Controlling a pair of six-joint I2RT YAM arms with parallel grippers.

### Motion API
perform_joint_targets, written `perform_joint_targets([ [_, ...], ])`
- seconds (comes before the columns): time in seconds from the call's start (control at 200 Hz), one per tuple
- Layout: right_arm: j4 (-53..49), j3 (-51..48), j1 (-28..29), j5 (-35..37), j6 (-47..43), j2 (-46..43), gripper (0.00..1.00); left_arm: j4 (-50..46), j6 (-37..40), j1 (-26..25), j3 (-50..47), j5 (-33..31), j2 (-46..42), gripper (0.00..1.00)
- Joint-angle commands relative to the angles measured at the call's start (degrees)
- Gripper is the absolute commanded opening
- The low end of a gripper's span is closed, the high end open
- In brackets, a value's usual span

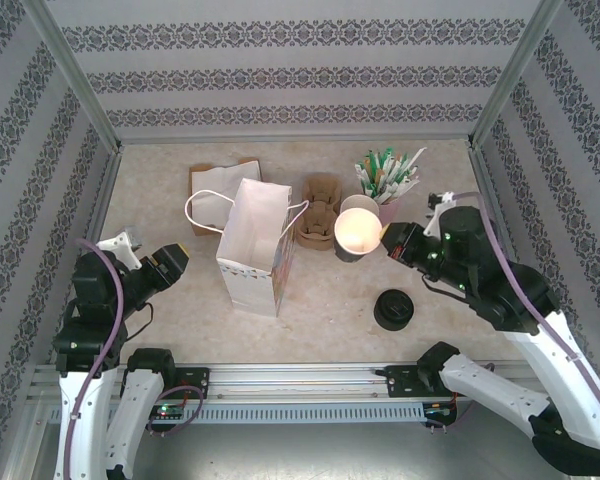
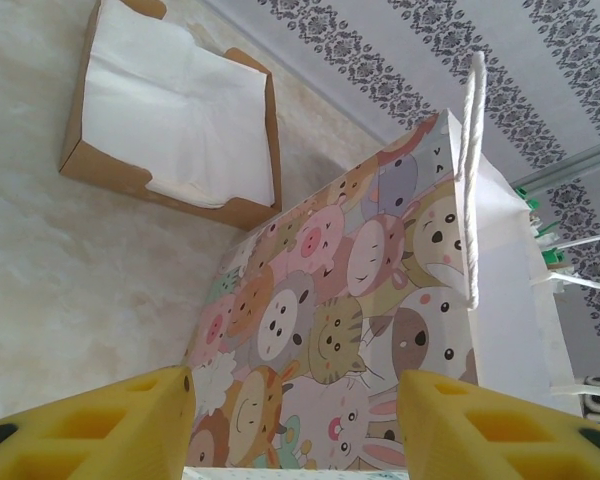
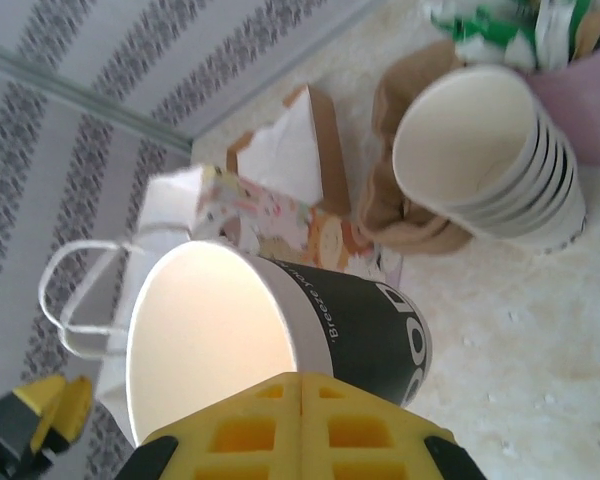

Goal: Pack the takeout coffee

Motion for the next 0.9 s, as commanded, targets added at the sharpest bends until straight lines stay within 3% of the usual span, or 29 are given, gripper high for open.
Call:
perform_joint_targets([
  [0.0, 1.32, -5.50, 5.32, 1.34, 4.56, 0.47, 0.00, -0.64, -0.84, 0.66, -0.90, -1.03, -0.68, 0.57],
  [0.195, 2.13, -11.09, 10.04, 3.86, 4.60, 2.64, 0.00, -0.40, -1.41, 0.66, -2.56, -0.79, -1.02, 0.57],
  [0.465, 16.57, -24.23, 9.98, 0.21, 6.41, 6.65, 0.00, -0.35, -1.70, 0.66, -4.28, -0.67, -1.33, 0.57],
  [0.894, 24.75, -33.50, 6.41, 0.58, 4.14, 7.60, 0.00, 1.73, -2.24, 0.74, -7.06, 0.24, -1.56, 0.56],
])
